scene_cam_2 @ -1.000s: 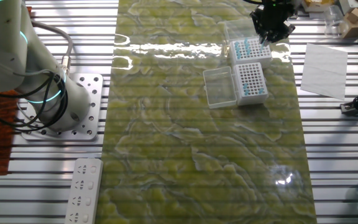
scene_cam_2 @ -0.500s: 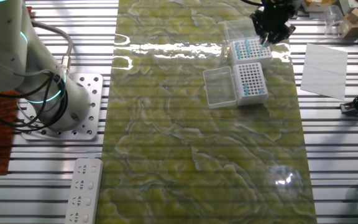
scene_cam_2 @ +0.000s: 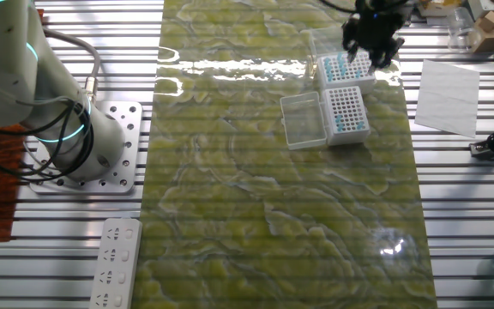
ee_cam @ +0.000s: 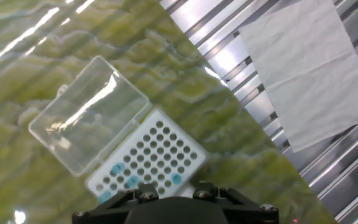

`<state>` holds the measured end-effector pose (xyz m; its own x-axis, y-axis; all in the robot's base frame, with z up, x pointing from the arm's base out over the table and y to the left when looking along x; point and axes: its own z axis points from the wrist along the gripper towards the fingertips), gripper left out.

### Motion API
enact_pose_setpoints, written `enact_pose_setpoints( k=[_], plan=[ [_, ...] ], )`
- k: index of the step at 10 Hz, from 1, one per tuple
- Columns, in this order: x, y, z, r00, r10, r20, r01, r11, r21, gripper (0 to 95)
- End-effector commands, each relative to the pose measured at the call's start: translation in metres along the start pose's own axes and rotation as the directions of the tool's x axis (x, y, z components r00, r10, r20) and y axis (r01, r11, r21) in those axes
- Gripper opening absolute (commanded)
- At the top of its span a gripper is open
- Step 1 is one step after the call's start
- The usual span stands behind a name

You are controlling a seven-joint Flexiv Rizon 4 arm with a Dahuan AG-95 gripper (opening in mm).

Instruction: Transfer all medium pipette tips from one holder to another

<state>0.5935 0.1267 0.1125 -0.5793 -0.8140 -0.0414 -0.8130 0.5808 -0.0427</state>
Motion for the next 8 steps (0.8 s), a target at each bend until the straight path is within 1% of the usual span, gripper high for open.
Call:
enact_pose_setpoints(
  k=[1, 2, 5, 6, 7, 8],
  plan=[
    [0.034, 0.0, -0.004, 0.998, -0.065, -0.002, 0.065, 0.998, -0.005, 38.0],
    [0.049, 0.001, -0.003, 0.997, -0.081, -0.003, 0.081, 0.997, -0.002, 38.0],
    [0.073, -0.006, 0.007, 0.99, -0.142, 0.009, 0.142, 0.99, 0.004, 38.0],
    [0.075, -0.007, 0.007, 0.989, -0.147, 0.01, 0.147, 0.989, 0.005, 38.0],
    [0.081, -0.009, 0.009, 0.986, -0.165, 0.013, 0.165, 0.986, 0.008, 38.0],
    [0.081, -0.009, 0.009, 0.986, -0.165, 0.013, 0.165, 0.986, 0.008, 38.0]
  ],
)
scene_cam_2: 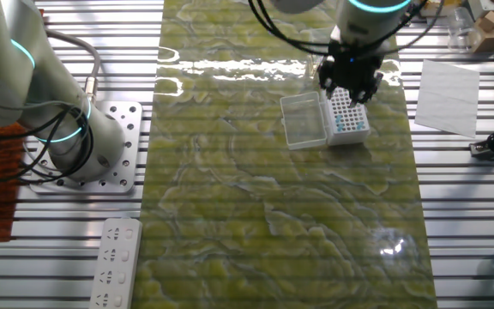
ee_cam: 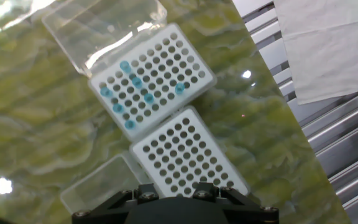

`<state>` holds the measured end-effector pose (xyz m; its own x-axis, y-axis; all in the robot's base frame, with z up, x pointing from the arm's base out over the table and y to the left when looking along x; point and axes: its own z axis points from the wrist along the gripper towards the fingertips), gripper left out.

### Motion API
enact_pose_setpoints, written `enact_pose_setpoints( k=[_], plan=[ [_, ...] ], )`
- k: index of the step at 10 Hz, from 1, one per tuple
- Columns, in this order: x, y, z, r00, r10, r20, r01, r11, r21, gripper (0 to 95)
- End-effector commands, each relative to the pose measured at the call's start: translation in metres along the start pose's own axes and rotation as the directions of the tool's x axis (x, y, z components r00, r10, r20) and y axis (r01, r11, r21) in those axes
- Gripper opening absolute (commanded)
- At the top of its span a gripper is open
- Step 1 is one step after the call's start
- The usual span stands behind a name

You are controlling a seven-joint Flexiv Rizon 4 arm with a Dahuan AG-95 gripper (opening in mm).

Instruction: Transfer all medium pipette tips from one holder to another

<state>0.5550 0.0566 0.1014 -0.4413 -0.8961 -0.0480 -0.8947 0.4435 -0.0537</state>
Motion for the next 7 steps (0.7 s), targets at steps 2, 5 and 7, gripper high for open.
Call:
enact_pose_setpoints(
  k=[2, 5, 7],
  plan=[
    [0.01, -0.003, 0.009, 0.999, -0.035, 0.006, 0.035, 0.999, 0.02, 38.0],
    [0.013, -0.006, 0.018, 0.998, -0.057, 0.016, 0.056, 0.998, 0.037, 38.0],
    [0.014, -0.007, 0.023, 0.997, -0.071, 0.018, 0.07, 0.996, 0.048, 38.0]
  ],
)
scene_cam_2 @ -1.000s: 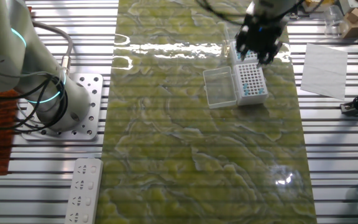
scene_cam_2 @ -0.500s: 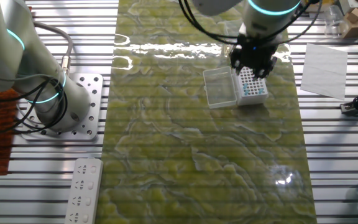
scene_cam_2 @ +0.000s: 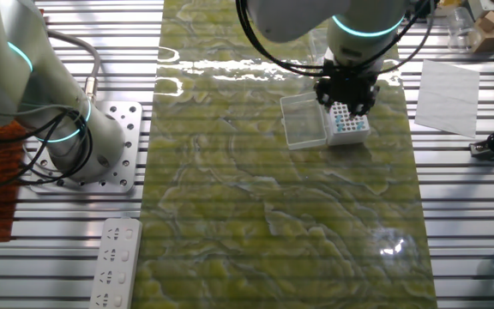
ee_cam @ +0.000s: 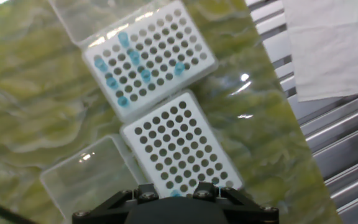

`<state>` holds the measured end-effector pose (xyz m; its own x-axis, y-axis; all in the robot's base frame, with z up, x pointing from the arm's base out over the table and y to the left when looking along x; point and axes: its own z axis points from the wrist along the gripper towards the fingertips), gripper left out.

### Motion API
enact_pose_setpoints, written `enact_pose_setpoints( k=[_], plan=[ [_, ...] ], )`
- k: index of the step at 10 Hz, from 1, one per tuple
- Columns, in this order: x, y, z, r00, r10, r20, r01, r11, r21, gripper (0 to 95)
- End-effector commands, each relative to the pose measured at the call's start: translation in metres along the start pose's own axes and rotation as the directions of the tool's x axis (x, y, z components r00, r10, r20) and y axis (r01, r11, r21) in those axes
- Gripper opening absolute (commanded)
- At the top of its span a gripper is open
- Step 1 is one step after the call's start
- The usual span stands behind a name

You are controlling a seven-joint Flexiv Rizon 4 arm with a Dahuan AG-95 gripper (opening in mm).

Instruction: Transfer all medium pipette tips from one holder to another

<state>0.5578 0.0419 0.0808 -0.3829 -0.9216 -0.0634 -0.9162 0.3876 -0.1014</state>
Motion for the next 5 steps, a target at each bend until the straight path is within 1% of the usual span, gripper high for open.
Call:
enact_pose_setpoints(
  k=[1, 2, 4, 5],
  plan=[
    [0.0013, 0.0008, 0.0021, 1.0, -0.008, 0.0, 0.008, 1.0, 0.003, 38.0],
    [0.0028, 0.0002, 0.0069, 1.0, -0.025, 0.003, 0.025, 1.0, 0.011, 19.0],
    [0.0053, 0.0003, 0.0093, 0.999, -0.034, 0.005, 0.034, 0.999, 0.015, 19.0],
    [0.0076, 0.0005, 0.01, 0.999, -0.041, 0.007, 0.04, 0.999, 0.017, 0.0]
  ],
)
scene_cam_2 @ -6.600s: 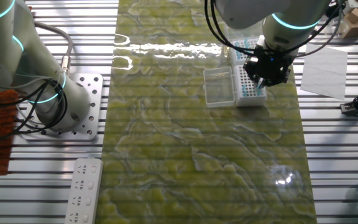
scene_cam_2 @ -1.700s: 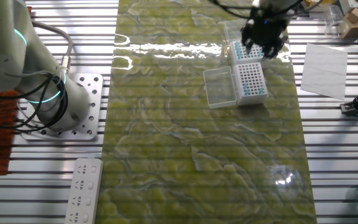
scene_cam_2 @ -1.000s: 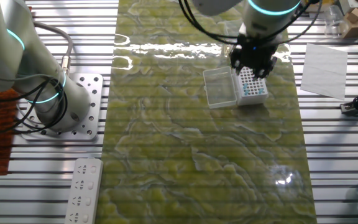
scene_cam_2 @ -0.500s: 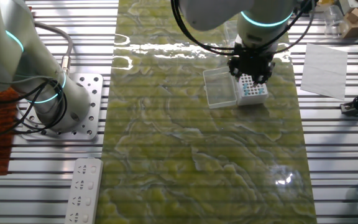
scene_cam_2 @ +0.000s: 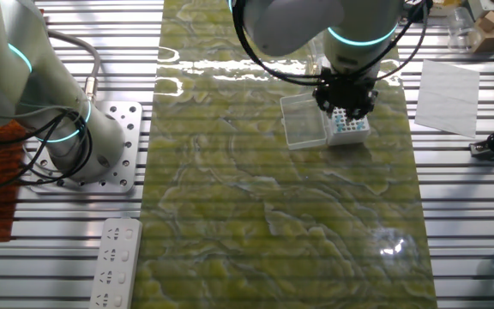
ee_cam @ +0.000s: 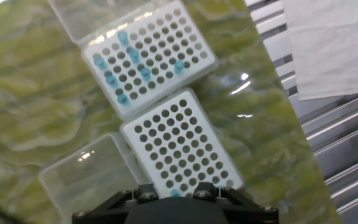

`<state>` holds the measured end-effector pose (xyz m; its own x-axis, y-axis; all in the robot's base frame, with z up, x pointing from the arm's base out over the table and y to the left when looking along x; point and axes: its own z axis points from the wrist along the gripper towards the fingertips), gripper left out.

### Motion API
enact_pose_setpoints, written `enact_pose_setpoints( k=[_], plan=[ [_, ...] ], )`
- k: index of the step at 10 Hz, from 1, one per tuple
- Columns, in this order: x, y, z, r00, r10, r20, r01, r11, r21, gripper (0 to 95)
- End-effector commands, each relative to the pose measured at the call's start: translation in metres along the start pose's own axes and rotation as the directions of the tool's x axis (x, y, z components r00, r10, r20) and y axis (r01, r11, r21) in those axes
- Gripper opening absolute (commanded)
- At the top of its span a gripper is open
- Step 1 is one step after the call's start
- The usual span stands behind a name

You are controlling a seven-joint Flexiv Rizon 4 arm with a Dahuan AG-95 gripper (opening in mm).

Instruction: Transfer all medium pipette tips from one holder to another

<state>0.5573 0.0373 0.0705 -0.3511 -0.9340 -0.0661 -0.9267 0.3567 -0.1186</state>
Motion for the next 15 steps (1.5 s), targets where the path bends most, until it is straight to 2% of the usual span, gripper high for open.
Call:
enact_pose_setpoints(
  k=[1, 3, 5, 6, 7, 8, 9, 10, 11, 12, 13, 14, 15],
  plan=[
    [0.003, 0.001, 0.0, 1.0, -0.007, 0.001, 0.007, 1.0, 0.002, 0.0],
    [0.007, 0.001, -0.003, 1.0, -0.003, 0.002, 0.003, 1.0, -0.007, 0.0],
    [0.008, 0.001, -0.015, 1.0, 0.002, -0.005, -0.003, 1.0, -0.024, 0.0],
    [0.006, 0.001, -0.027, 1.0, 0.019, -0.017, -0.02, 0.999, -0.043, 0.0],
    [0.005, 0.001, -0.03, 0.999, 0.024, -0.022, -0.025, 0.999, -0.047, 0.0],
    [-0.003, 0.0, -0.05, 0.998, 0.043, -0.053, -0.047, 0.996, -0.078, 0.0],
    [-0.009, -0.001, -0.061, 0.997, 0.046, -0.067, -0.052, 0.994, -0.092, 0.0],
    [-0.009, -0.001, -0.061, 0.997, 0.046, -0.067, -0.052, 0.994, -0.092, 0.0],
    [-0.025, -0.004, -0.083, 0.991, 0.099, -0.094, -0.11, 0.986, -0.122, 0.0],
    [-0.029, -0.004, -0.086, 0.989, 0.11, -0.099, -0.122, 0.984, -0.126, 0.0],
    [-0.047, -0.003, -0.096, 0.978, 0.176, -0.116, -0.191, 0.972, -0.134, 0.0],
    [-0.058, 0.0, -0.098, 0.969, 0.215, -0.118, -0.231, 0.963, -0.136, 0.0],
    [-0.074, 0.001, -0.098, 0.956, 0.265, -0.123, -0.28, 0.951, -0.132, 0.0]
  ],
)
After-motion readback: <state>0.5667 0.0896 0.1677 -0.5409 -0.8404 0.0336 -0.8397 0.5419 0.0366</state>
